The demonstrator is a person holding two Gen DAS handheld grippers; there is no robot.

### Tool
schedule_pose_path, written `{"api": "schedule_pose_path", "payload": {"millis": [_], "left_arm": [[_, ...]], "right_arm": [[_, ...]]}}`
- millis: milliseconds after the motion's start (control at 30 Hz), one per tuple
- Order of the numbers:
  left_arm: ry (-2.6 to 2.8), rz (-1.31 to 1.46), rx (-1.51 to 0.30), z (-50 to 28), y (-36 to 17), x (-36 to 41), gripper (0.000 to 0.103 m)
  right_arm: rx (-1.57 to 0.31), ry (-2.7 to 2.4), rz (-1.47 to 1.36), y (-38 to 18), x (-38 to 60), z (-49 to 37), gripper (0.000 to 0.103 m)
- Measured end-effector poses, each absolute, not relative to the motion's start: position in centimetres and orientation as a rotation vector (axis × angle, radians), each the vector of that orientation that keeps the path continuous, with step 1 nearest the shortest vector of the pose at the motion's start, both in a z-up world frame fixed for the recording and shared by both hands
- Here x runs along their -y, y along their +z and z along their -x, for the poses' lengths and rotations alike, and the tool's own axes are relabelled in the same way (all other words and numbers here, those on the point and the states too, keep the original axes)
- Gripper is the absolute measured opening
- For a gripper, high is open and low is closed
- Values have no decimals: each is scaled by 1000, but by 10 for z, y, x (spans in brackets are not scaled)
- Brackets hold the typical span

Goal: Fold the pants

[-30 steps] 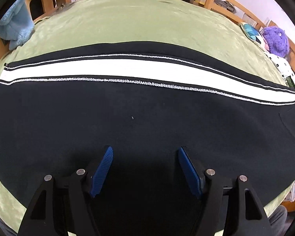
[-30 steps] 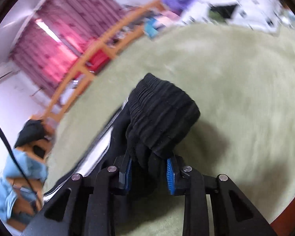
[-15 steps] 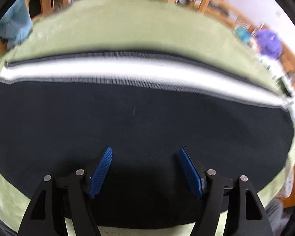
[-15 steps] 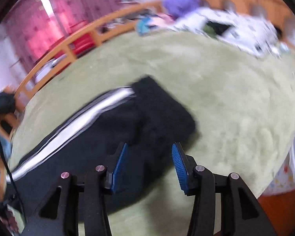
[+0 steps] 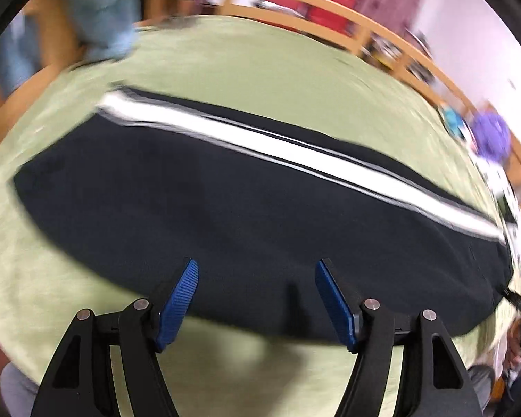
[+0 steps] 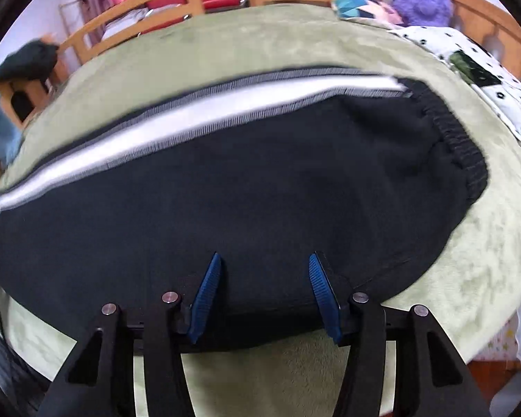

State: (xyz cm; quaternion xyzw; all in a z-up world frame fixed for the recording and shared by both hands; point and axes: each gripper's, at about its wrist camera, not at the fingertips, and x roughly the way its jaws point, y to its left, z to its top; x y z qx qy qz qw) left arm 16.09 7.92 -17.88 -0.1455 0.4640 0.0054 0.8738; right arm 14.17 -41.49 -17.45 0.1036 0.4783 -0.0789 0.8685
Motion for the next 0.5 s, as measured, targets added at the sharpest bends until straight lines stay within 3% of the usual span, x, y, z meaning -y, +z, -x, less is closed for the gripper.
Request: {"api": "schedule_pose_path", "payload": {"millis": [267, 500], "left_arm": [[117, 542, -896, -139, -205, -205, 67], [128, 717, -865, -175, -237, -265, 67]], "right_arm": [[-925, -117, -360, -173, 359, -99, 53], [-897, -69, -455, -178, 345, -91, 53]]}}
